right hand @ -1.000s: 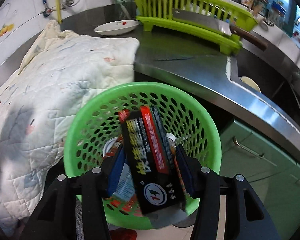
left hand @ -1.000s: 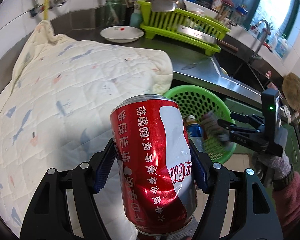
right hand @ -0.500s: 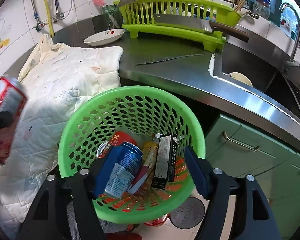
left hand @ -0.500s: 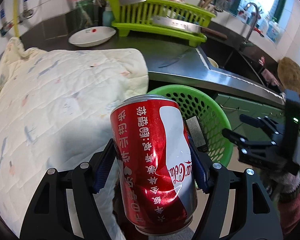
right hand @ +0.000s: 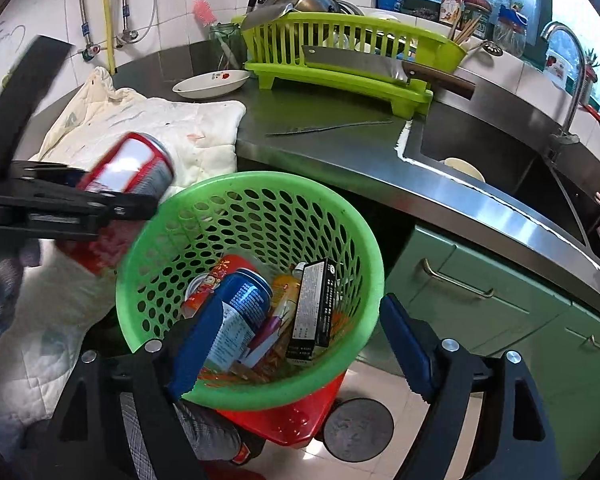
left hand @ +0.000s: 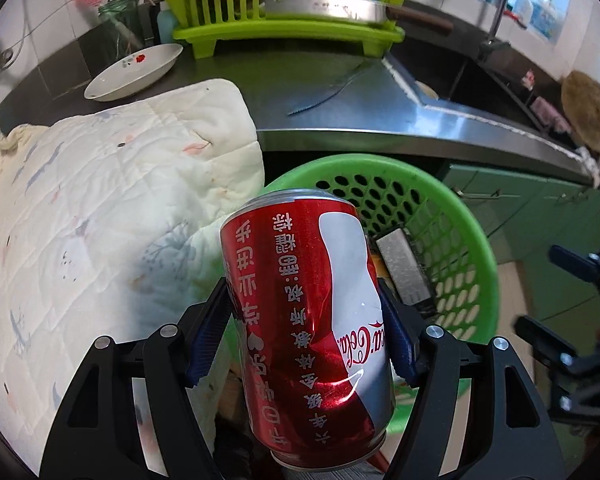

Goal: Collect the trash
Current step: 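Drop the red Coca-Cola can into the green basket with the left gripper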

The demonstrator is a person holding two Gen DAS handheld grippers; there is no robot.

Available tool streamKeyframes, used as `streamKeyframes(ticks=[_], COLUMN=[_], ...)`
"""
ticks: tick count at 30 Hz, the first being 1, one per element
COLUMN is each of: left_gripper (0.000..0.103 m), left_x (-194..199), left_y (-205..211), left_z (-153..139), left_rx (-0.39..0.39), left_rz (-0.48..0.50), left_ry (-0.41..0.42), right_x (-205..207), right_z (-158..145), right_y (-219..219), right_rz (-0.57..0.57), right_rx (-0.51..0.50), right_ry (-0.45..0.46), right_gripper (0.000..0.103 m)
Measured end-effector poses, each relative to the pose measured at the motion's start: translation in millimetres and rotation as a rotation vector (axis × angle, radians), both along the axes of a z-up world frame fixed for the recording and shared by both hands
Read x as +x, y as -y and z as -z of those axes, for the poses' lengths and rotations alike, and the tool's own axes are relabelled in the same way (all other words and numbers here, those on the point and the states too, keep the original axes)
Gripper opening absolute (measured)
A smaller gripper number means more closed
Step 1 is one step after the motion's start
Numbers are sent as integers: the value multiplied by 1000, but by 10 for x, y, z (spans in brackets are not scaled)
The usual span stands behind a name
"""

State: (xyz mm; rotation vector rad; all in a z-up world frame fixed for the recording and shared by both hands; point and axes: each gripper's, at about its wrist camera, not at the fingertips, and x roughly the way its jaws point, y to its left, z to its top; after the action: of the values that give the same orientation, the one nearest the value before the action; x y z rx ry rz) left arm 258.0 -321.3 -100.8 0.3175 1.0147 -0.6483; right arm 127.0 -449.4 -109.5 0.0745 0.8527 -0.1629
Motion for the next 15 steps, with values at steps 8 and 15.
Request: streamKeyframes(ticks=[8, 15], left_gripper=[70, 76], left_x=[123, 46], left_y=[135, 138], left_z=[186, 126], left_rx=[4, -27], left_rz=[7, 26], left_ry=[-16, -4], right_x=[-126, -152], right_z=[45, 102], right_y=[99, 101], right_rz=[27, 35], right_rx=[15, 37], right_ry=[-7, -12], right_gripper=[79, 79])
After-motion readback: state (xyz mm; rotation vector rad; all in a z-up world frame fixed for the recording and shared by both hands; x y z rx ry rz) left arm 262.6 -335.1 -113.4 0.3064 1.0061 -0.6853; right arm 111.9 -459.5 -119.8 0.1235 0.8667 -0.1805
